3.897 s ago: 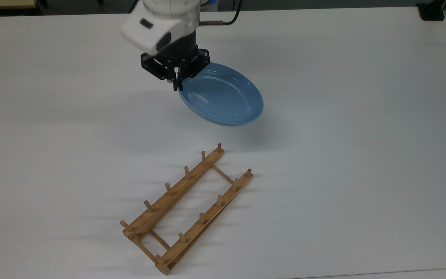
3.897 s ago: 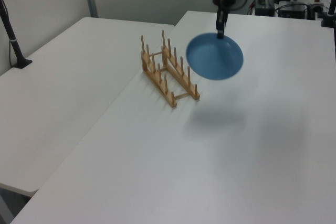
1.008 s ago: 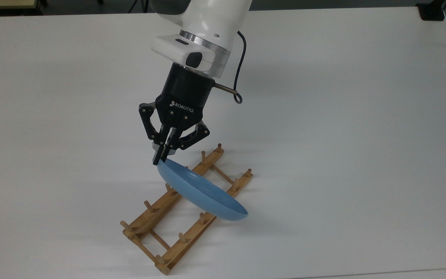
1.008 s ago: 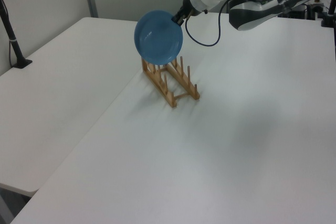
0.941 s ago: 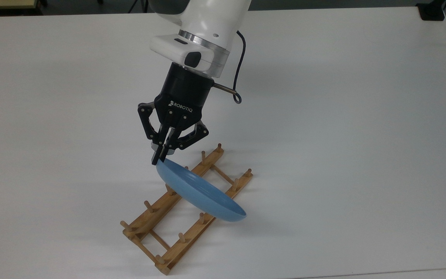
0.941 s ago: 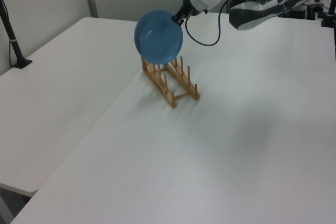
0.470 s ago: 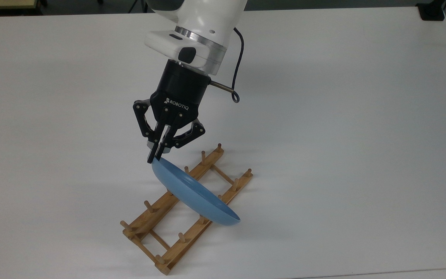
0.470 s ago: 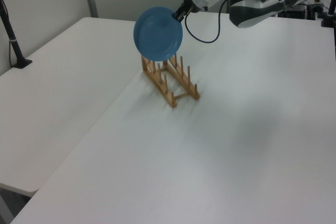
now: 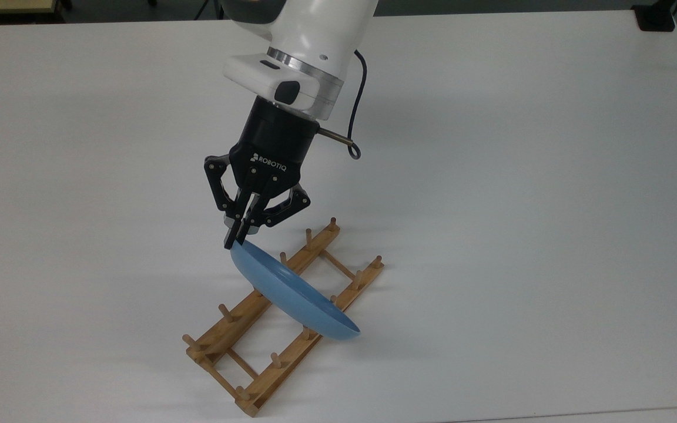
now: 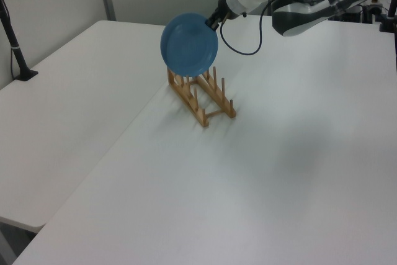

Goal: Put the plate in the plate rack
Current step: 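Lower the plate edge-first between the rack pegs, then open the gripper to release the plate in the rack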

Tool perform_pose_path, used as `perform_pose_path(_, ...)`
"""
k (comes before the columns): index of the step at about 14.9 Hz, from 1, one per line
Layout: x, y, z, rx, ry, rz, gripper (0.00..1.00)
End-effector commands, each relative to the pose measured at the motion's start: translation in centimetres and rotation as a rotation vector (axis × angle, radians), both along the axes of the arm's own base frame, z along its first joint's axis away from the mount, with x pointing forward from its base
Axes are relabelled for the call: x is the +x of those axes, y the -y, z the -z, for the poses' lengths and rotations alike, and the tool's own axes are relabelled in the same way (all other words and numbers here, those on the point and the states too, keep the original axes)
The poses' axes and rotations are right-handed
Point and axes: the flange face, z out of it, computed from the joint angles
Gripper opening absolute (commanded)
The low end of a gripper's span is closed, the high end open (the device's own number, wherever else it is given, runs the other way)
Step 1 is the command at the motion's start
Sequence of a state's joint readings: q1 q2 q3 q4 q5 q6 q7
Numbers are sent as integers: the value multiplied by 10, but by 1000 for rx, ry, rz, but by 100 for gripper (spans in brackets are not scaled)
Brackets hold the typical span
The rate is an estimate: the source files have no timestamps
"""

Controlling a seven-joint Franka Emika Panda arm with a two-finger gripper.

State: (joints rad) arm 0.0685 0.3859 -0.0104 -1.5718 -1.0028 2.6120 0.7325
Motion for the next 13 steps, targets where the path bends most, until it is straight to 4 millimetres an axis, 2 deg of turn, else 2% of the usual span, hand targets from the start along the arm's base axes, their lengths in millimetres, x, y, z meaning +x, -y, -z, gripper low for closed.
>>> perform_pose_path(1,-6,7,7,-36,5,-12,0)
perform_pose_path(2,-6,11,8,-45,3,-11,6)
perform_pose_path(3,-6,11,8,-45,3,-11,19)
perform_pose_path(4,-6,11,8,-45,3,-11,40)
perform_pose_path(5,-6,10,9,-44,2,-7,65)
perform_pose_path(7,-7,10,5,-42,8,-2,73)
perform_pose_path(8,-7,9,1,-32,14,3,80)
perform_pose_path(10,-8,5,-4,-21,24,4,82)
perform_pose_path(11,-10,3,-10,-13,32,18,86)
perform_pose_path(12,-11,1,-10,-5,33,40,96)
perform_pose_path(13,-11,0,-9,-3,30,54,98)
